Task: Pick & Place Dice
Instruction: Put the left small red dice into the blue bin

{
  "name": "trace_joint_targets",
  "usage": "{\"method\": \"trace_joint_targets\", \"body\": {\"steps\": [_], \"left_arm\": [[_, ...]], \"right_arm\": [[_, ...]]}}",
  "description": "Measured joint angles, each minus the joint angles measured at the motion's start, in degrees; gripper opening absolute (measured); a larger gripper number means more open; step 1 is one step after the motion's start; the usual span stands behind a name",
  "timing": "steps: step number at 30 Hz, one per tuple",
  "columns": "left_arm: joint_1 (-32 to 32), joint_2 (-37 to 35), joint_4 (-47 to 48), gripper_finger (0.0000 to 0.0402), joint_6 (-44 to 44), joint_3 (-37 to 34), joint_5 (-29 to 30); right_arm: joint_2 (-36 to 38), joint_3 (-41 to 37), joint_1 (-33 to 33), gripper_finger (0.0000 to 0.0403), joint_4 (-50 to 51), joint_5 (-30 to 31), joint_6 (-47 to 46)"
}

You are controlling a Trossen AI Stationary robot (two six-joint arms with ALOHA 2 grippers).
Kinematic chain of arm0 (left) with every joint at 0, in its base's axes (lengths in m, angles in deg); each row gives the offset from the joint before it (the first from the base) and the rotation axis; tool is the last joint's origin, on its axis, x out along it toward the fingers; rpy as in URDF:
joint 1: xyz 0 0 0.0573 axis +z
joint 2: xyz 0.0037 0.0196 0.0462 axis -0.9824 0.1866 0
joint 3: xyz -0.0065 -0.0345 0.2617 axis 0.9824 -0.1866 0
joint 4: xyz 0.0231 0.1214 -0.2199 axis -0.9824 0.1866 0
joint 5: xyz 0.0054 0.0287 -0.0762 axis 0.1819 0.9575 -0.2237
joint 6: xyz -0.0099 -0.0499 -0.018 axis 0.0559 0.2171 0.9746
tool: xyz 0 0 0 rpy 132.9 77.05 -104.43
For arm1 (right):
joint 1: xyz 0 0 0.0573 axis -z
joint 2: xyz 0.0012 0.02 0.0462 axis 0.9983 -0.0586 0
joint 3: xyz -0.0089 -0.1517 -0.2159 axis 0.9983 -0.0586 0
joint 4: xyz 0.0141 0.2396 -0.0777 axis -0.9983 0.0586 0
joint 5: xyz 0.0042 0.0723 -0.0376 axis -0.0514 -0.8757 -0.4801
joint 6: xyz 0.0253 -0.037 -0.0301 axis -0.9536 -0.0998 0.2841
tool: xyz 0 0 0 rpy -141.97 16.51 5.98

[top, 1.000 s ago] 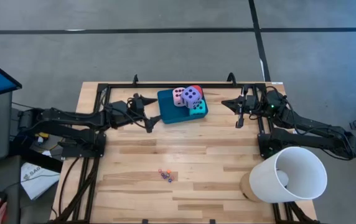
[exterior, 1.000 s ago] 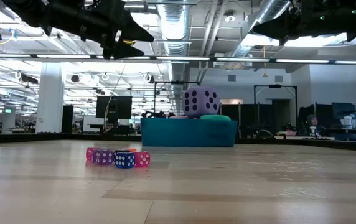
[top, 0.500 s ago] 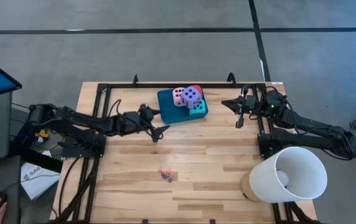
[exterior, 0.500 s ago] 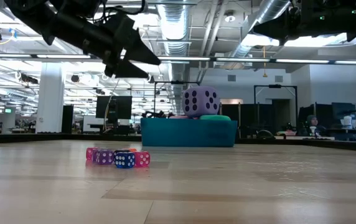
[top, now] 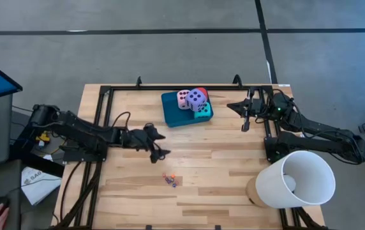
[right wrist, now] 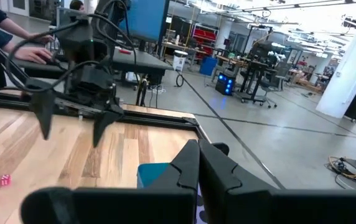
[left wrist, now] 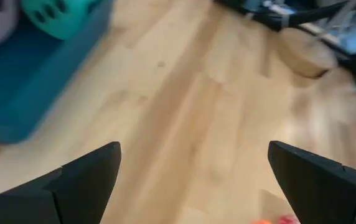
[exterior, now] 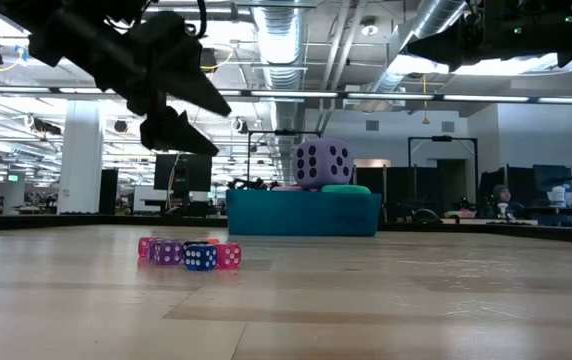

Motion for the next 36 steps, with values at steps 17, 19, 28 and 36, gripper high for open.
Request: {"method": "trace_joint_targets", "body": {"steps": [17,19,28,36], "left_arm": [[-7.1,1.1,-2.0,0.0396,3.7,4.8,8.8],[-8.1,2.3,-1.7,0.0396,2.5,5.6,9.8],[-12.1,13.5,0.1,0.0396,-0.9,10.1,11.1],[-17.1,17.4,6.7,0.0396,-0.3,10.4,11.2]], "right_arm": [[0.0,0.0,0.0,0.0,0.0,0.0,0.0],[0.0,0.0,0.0,0.0,0.0,0.0,-0.2],[0.0,0.0,0.0,0.0,0.3,0.0,-0.4],[-0.1,0.0,-0.1,0.0,0.9,0.0,-1.3]]}}
